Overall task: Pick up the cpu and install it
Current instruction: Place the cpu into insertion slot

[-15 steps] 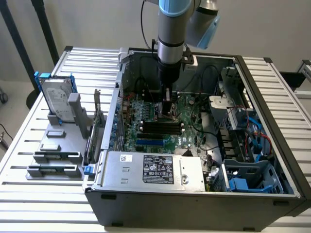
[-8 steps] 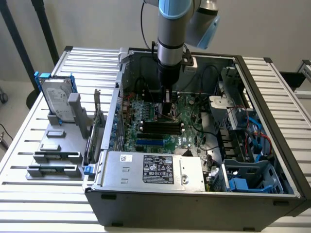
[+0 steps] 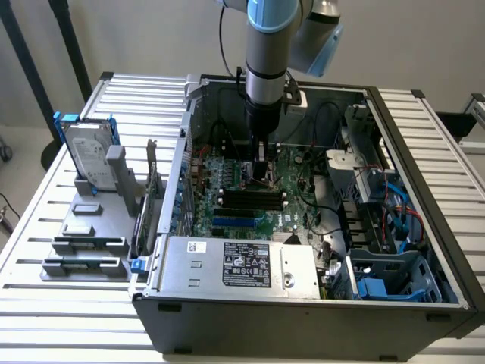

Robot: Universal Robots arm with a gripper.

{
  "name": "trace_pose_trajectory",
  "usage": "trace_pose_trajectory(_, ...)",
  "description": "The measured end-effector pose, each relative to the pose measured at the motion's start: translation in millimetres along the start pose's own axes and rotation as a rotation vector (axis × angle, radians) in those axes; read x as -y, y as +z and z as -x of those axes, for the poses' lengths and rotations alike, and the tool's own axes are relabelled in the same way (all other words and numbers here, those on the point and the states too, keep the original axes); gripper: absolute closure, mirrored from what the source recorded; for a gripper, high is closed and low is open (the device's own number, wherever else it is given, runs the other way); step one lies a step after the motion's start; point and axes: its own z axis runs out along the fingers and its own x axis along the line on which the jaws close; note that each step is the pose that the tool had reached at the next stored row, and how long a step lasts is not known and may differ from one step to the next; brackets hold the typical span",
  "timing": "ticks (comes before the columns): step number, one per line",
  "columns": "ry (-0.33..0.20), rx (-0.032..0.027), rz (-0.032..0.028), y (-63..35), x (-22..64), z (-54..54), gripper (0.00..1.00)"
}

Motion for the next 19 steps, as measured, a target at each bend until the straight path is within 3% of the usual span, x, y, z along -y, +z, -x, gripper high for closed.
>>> trace_pose_trajectory(19,0.000,0.0202,0.0003,2.2,0.0,-1.4,0.45)
